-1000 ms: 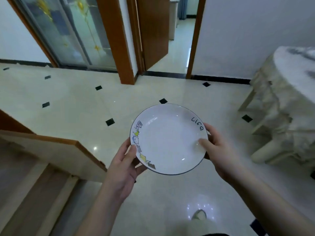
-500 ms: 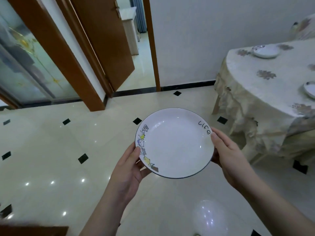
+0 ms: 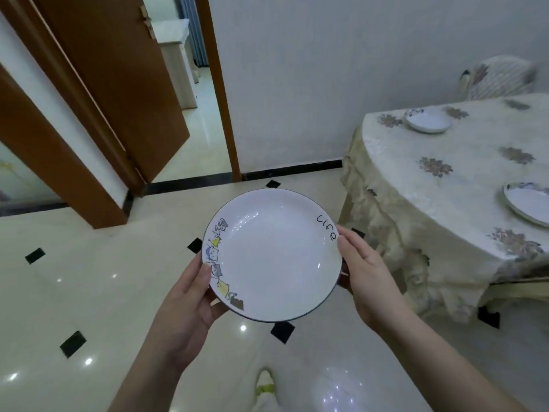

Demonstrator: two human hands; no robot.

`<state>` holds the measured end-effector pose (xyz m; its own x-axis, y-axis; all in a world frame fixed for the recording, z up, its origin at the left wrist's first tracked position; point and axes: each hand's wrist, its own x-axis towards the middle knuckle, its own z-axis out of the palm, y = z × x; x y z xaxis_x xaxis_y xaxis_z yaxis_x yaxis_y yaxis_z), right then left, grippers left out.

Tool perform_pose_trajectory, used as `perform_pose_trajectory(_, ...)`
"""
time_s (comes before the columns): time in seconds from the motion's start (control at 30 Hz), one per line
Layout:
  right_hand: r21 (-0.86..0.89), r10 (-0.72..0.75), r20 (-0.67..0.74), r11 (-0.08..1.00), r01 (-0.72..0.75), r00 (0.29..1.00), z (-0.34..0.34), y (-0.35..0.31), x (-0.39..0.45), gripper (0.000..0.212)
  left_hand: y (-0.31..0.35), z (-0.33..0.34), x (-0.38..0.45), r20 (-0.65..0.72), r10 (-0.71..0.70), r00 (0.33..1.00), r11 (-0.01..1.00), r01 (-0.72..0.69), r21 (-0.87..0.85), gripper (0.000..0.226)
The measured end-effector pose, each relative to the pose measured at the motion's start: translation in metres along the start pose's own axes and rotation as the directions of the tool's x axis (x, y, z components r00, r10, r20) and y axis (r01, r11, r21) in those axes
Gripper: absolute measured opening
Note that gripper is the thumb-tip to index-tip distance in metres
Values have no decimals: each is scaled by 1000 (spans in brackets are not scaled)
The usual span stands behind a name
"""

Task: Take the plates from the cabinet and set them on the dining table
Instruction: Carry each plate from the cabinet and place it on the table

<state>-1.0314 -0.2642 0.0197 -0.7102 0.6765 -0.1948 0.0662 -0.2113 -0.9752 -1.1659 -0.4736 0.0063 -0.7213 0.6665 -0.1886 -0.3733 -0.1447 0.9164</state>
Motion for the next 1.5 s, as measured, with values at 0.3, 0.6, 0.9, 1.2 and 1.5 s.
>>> perform_pose_trajectory(0.3,62,-2,-224,998,16,975,35,-45,148,28,55,-7,185,96,-66,993,998,64,26,49)
perform_pose_trajectory(0.6,111,8,-463,993,49,886,-21,-69,275,24,64,66,348,190,-196,962,978,177,108,37)
perform_pose_trajectory(0.9,131,12,-394,990,43,919,-79,-105,423,21,83,133,498,180,-200,963,966,163,199,36)
perform_pose_trajectory(1.2,82,-4,-324,996,32,946,-64,-133,557,23,104,136,628,28,-165,986,972,158,171,29)
perform_pose_trajectory(1.5,70,-28,-309,996,52,951,-6,-162,712,23,147,97,797,91,-152,984,979,137,154,29)
